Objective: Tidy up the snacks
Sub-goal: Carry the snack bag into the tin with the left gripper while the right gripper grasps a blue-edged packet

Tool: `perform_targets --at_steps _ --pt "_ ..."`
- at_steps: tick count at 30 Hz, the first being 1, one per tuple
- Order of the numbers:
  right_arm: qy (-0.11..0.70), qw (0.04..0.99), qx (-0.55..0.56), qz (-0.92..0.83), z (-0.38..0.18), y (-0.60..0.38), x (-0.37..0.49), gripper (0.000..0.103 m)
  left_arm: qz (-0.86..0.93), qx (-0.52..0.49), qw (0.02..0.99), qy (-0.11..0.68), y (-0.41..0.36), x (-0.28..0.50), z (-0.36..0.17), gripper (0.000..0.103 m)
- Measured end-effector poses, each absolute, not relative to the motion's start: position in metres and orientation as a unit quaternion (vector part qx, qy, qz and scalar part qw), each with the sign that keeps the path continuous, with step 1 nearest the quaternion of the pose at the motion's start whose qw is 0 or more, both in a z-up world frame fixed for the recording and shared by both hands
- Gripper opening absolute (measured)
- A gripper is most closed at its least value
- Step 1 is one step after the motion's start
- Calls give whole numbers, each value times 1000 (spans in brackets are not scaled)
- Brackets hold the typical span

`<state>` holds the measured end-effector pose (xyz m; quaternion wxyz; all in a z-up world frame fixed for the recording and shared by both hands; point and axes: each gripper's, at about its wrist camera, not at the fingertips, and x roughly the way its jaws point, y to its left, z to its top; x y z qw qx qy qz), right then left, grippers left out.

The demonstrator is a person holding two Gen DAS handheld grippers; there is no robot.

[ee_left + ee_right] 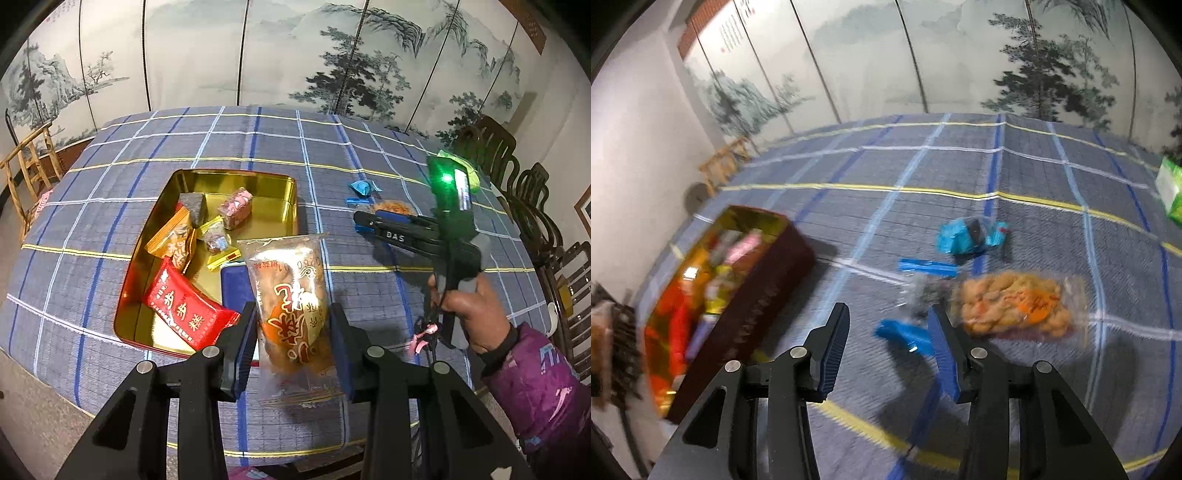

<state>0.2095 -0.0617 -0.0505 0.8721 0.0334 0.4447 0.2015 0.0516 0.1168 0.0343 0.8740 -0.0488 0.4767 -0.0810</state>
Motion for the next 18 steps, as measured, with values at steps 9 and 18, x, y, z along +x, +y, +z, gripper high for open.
perform_targets --at_steps 9,18 --pt "459 869 -9 183 -61 -47 231 26 -72 -57 874 477 130 53 31 34" --pt "450 868 18 211 -56 -66 155 25 -48 -55 874 481 150 56 24 34"
